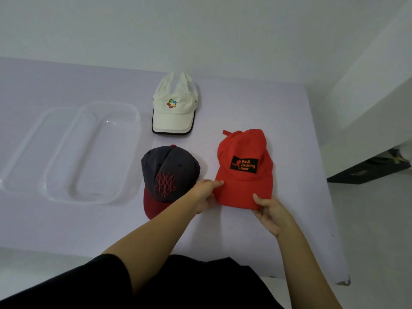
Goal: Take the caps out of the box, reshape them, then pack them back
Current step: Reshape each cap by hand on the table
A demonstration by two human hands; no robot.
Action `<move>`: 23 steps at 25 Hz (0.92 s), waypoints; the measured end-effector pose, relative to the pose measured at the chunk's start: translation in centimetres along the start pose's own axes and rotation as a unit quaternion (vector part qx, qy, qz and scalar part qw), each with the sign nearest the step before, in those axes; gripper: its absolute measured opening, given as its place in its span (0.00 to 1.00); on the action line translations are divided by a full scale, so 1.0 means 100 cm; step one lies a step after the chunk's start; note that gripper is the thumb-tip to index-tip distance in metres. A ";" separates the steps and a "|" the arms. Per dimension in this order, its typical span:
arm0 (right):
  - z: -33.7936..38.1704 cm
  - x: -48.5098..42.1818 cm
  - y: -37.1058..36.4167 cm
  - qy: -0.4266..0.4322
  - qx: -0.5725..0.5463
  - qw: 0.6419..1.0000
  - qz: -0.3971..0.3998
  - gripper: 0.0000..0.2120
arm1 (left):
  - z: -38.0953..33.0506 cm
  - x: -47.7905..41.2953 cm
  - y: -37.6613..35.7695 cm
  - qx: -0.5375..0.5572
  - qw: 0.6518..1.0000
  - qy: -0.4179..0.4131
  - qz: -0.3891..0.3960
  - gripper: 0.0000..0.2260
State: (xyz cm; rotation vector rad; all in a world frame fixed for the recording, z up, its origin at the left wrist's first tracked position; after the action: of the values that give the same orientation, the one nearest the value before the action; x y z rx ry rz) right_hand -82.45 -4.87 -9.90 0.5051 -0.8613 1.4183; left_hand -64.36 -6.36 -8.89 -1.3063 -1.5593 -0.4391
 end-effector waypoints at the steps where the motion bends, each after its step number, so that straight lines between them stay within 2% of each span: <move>1: 0.003 0.006 0.000 0.010 0.012 1.000 0.016 0.14 | -0.001 0.006 -0.003 0.001 1.000 0.006 0.017 0.13; 4: 0.013 0.019 0.003 0.047 0.076 0.995 0.038 0.20 | -0.005 0.017 -0.009 -0.014 0.998 0.003 0.064 0.16; 7: 0.025 0.024 0.004 0.091 0.113 0.989 0.022 0.27 | -0.013 0.022 -0.006 -0.069 0.995 -0.029 0.073 0.23; 9: 0.032 0.025 0.001 0.110 0.115 0.987 0.005 0.29 | -0.020 0.027 -0.007 -0.091 0.992 -0.051 0.073 0.24; 12: 0.045 0.033 -0.009 0.101 0.079 0.990 -0.061 0.14 | -0.030 0.040 -0.011 -0.052 0.994 -0.093 0.031 0.15; 14: 0.055 0.041 -0.017 0.106 0.080 0.984 -0.121 0.16 | -0.036 0.047 -0.016 0.018 0.991 -0.132 -0.005 0.10; 17: 0.071 0.056 -0.034 0.173 0.134 0.954 -0.204 0.22 | -0.045 0.056 -0.022 0.039 0.985 -0.170 -0.017 0.18; 20: 0.077 0.065 -0.052 0.169 0.105 0.964 -0.177 0.21 | -0.055 0.066 -0.021 0.042 0.979 -0.195 -0.036 0.21; 23: 0.075 0.064 -0.066 0.118 0.033 0.987 -0.104 0.21 | -0.052 0.075 -0.036 0.071 0.990 -0.122 0.021 0.18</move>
State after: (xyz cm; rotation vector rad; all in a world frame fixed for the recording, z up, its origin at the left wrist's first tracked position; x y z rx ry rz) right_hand -78.00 -7.27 0.87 0.4526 -0.5562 1.2877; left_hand -64.44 -7.82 0.87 -1.3160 -1.7278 -0.1426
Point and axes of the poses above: each hand's wrist, its own x-axis away from the middle knuckle, its own y-axis out of the back of the hand, z = x × y, the point moved 6 cm from there along -x, towards the middle knuckle, and after that the axes turned 14 degrees about x, right-handed, at the moved point
